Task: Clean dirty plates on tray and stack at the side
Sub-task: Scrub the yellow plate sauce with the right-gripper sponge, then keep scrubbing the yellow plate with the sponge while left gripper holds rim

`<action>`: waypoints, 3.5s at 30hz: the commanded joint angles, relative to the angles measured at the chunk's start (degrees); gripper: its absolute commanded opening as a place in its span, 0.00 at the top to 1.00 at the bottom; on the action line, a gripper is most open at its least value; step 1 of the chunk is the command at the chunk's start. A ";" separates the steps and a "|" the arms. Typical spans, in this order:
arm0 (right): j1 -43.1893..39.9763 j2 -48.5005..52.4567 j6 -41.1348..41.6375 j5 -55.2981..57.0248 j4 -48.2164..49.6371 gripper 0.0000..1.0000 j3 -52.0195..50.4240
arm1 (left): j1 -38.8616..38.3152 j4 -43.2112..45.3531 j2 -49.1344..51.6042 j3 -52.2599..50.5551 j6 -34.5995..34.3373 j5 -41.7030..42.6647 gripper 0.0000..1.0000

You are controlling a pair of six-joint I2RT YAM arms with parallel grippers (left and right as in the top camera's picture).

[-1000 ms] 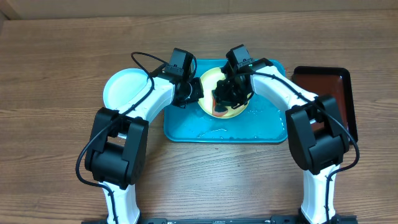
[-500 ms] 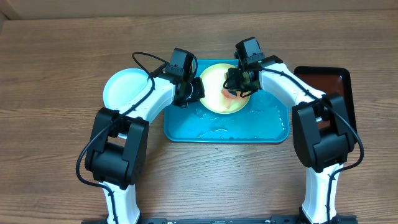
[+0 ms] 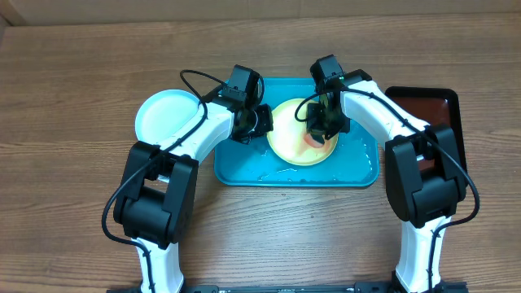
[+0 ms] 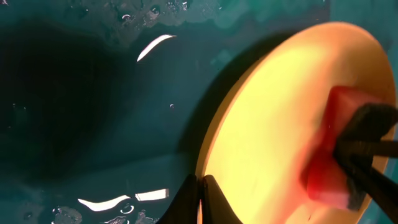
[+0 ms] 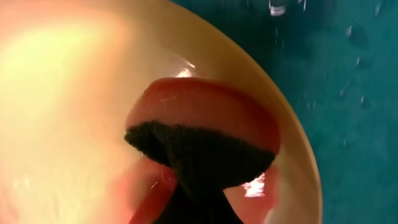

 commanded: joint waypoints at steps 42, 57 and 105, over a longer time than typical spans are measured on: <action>2.60 1.60 -2.84 -19.17 1.86 0.96 -1.64 | -1.95 -1.73 3.19 -2.45 9.20 4.15 0.95; -5.57 1.60 -3.08 -12.04 -4.13 0.96 1.75 | -0.55 -0.48 3.54 -2.45 3.72 0.85 0.96; 0.92 1.44 9.68 -15.82 19.39 0.96 -5.35 | 1.53 0.90 3.54 -2.45 2.56 1.33 0.96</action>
